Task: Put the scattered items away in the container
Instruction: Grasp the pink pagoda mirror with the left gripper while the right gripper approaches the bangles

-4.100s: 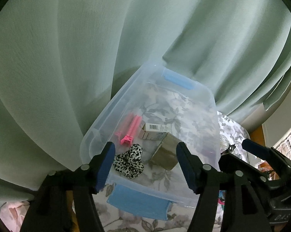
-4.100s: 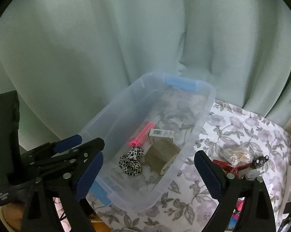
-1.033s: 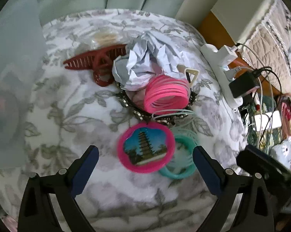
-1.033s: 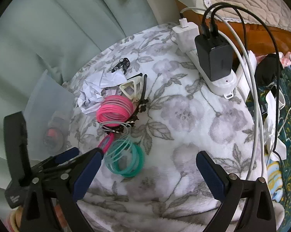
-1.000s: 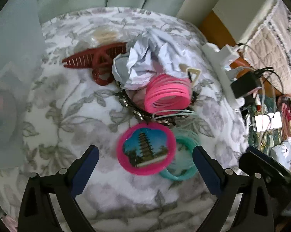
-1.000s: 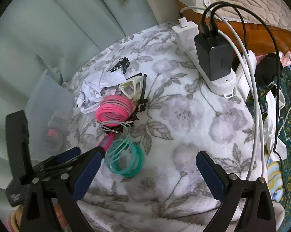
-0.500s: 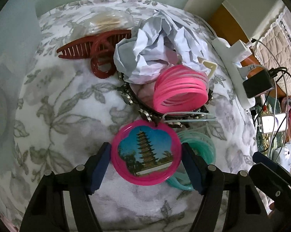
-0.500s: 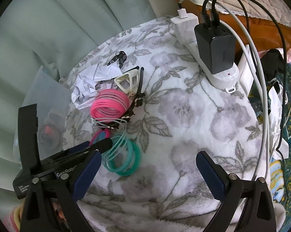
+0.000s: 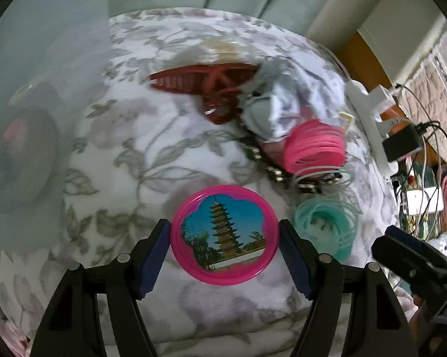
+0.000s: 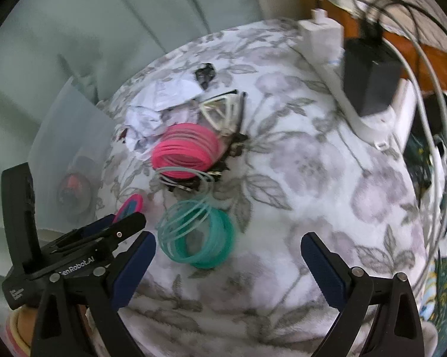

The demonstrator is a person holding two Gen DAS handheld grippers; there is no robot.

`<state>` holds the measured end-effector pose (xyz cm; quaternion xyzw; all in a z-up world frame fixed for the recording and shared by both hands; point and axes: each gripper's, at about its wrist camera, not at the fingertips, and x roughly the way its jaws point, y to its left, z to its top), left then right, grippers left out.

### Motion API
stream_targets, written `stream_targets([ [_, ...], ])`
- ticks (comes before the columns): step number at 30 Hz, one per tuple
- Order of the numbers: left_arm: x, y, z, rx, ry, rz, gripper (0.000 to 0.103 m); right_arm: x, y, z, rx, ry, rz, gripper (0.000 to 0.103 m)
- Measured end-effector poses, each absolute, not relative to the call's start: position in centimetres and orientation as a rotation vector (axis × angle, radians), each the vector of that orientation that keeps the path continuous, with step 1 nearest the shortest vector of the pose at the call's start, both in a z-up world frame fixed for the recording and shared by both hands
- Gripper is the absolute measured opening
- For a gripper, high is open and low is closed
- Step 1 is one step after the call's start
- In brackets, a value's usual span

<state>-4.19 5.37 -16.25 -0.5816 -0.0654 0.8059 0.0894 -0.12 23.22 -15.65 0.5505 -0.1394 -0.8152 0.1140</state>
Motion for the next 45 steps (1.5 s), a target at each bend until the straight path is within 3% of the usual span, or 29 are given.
stream_targets([
  [2,-4.2,4.8,-16.6,-1.748,-0.218,2.398,0.074,-0.5,22.8,-15.6,1.592,-0.388,-2.403,0.088],
  [11,-4.8,3.7,-17.4,-1.774,-0.276,2.384,0.074,-3.1,21.5,-16.8,1.592,-0.255,-2.44,0.058],
  [24,-5.7,4.0,-17.5,-1.776,-0.274,2.369,0.074,-6.2,19.4,-17.1,1.488,-0.17,-2.501,0.052],
  [34,-6.3,4.3,-17.0,-1.765,-0.266,2.382,0.074,-7.1,20.5,-16.6,1.456,-0.231,-2.564,0.028],
  [36,-6.4,4.4,-16.9,-1.763,-0.263,2.385,0.074,-6.8,20.8,-16.3,1.446,-0.256,-2.568,0.027],
  [37,-6.4,4.5,-16.9,-1.763,-0.262,2.387,0.074,-6.7,20.9,-16.0,1.437,-0.265,-2.571,0.021],
  [45,-6.6,4.7,-16.1,-1.754,-0.269,2.395,0.074,-5.1,21.5,-13.4,1.364,-0.302,-2.608,0.02],
])
